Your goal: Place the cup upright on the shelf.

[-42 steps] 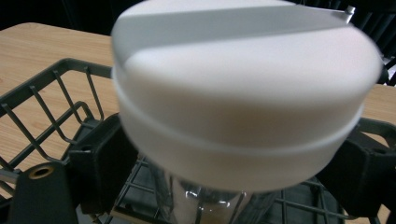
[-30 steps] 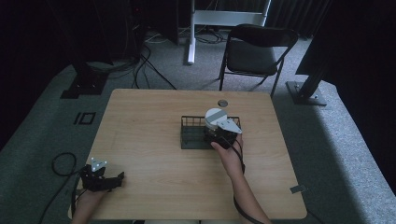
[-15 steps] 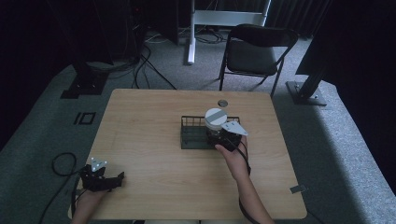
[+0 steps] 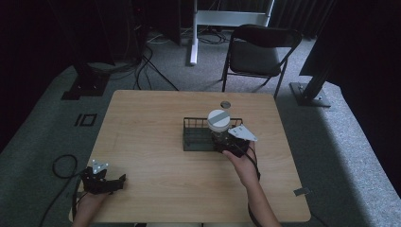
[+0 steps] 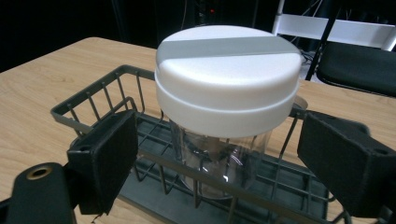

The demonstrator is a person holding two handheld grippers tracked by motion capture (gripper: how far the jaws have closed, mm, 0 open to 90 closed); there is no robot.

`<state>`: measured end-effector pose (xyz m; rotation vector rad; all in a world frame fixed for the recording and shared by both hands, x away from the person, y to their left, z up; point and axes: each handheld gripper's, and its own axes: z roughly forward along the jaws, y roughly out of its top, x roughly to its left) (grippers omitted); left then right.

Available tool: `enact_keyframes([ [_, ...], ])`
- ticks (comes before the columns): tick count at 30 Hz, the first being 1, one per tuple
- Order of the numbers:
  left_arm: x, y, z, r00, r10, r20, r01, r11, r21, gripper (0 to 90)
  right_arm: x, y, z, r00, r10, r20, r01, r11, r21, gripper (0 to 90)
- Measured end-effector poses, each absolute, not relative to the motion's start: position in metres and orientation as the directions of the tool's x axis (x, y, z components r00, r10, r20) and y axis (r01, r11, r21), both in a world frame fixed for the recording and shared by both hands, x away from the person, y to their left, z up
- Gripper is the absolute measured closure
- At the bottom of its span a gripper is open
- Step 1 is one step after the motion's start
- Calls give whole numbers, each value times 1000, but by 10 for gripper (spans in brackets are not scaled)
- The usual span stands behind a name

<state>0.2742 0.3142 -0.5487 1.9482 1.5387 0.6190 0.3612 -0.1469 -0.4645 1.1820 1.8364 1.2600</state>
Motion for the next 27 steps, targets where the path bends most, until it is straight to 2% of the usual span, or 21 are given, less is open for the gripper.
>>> enact_keyframes([
  [10, 274, 314, -549, 229, 973, 7, 707, -171, 686, 1, 352, -166, -460, -435, 900, 5, 312, 146, 939, 122],
  [27, 274, 314, -549, 229, 973, 7, 707, -171, 686, 1, 337, -207, -466, -428, 903, 29, 343, 133, 930, 132],
])
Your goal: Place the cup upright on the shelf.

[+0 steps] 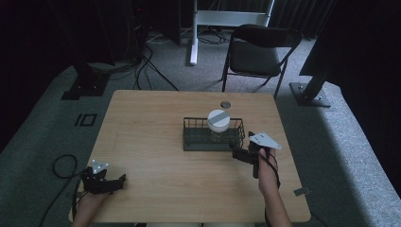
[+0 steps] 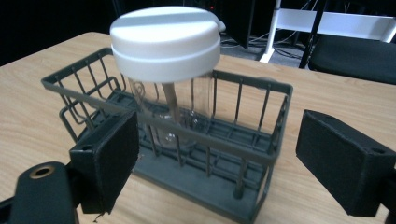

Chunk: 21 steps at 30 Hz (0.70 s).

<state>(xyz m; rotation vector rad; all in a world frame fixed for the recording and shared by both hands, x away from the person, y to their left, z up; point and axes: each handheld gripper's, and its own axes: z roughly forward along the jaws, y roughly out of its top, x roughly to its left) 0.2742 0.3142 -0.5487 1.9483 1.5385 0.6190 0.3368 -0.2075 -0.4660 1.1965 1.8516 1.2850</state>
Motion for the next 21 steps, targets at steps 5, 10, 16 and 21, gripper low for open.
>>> enact_keyframes([
  [5, 274, 314, -549, 229, 973, 7, 707, -171, 686, 1, 333, -216, -471, -422, 906, 33, 353, 131, 926, 132],
  [10, 274, 314, -549, 229, 973, 7, 707, -171, 686, 1, 328, -226, -479, -423, 905, 39, 365, 130, 922, 132],
  [16, 274, 314, -549, 229, 973, 7, 707, -171, 686, 1, 325, -236, -492, -418, 906, 68, 397, 115, 911, 132],
  [21, 274, 314, -549, 229, 973, 7, 707, -171, 686, 1, 325, -242, -502, -416, 907, 69, 423, 125, 897, 132],
])
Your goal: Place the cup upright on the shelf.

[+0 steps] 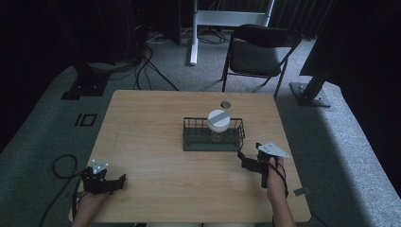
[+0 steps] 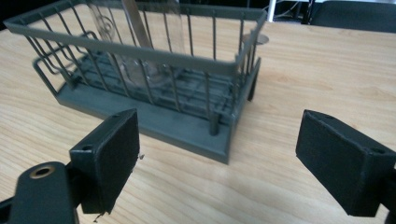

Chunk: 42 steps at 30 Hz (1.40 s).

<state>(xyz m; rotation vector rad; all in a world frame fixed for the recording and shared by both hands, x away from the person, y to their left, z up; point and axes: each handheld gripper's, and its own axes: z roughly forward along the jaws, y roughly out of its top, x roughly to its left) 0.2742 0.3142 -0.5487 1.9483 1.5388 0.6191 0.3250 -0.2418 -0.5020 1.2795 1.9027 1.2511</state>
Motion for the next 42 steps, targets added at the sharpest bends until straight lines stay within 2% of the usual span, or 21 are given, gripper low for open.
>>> enact_keyframes([
  [20, 274, 314, -549, 231, 973, 9, 707, -174, 685, 1, 329, -264, -528, -372, 923, 97, 503, 113, 857, 132],
  [42, 274, 314, -549, 230, 973, 8, 707, -173, 685, 1, 330, -278, -547, -287, 955, 69, 588, 119, 800, 132],
])
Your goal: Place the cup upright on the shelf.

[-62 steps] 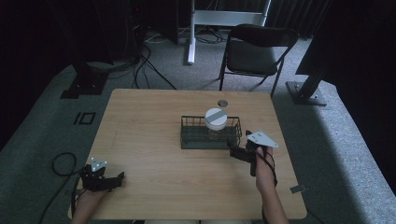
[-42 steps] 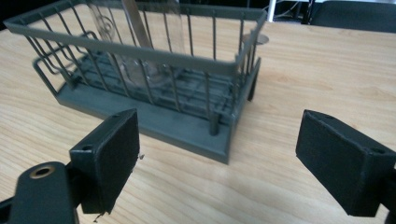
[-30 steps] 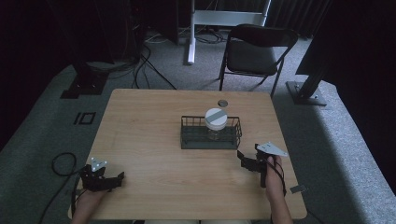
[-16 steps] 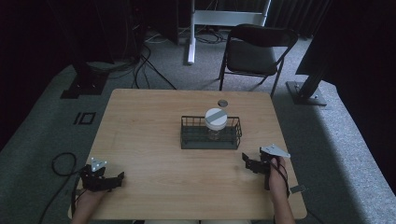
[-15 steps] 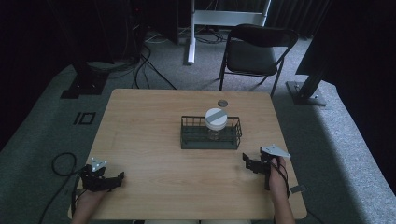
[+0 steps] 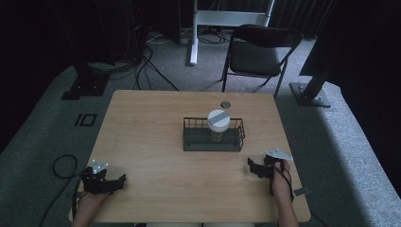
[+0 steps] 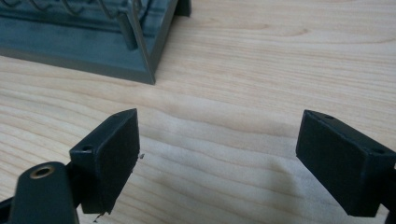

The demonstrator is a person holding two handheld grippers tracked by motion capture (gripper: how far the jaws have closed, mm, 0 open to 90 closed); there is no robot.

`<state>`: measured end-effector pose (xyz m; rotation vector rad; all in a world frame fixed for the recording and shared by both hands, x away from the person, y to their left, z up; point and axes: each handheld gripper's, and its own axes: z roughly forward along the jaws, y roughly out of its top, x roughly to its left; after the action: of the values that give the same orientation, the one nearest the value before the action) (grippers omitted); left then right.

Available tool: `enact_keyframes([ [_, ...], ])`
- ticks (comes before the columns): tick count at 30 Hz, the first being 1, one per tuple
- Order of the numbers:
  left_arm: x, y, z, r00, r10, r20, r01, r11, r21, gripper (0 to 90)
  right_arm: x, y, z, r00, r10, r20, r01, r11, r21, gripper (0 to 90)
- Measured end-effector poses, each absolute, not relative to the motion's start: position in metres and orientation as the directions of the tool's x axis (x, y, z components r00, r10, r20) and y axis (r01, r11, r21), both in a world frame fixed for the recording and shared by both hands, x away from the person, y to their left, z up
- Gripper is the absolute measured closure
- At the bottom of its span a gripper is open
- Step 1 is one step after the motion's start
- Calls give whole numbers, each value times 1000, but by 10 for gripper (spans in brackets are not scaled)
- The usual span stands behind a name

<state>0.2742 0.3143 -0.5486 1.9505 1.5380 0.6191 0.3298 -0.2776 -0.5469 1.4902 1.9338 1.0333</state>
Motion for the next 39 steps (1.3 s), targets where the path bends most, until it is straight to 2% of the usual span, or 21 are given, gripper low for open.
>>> enact_keyframes([
  [10, 274, 314, -549, 230, 973, 9, 707, -174, 685, 1, 330, -278, -549, -265, 963, 46, 631, 138, 763, 131],
  [16, 274, 314, -549, 230, 973, 8, 707, -173, 685, 1, 330, -281, -551, -220, 975, 33, 670, 127, 731, 128],
  [39, 274, 314, -549, 230, 973, 8, 707, -173, 685, 1, 332, -281, -551, -208, 978, 12, 678, 135, 722, 104],
])
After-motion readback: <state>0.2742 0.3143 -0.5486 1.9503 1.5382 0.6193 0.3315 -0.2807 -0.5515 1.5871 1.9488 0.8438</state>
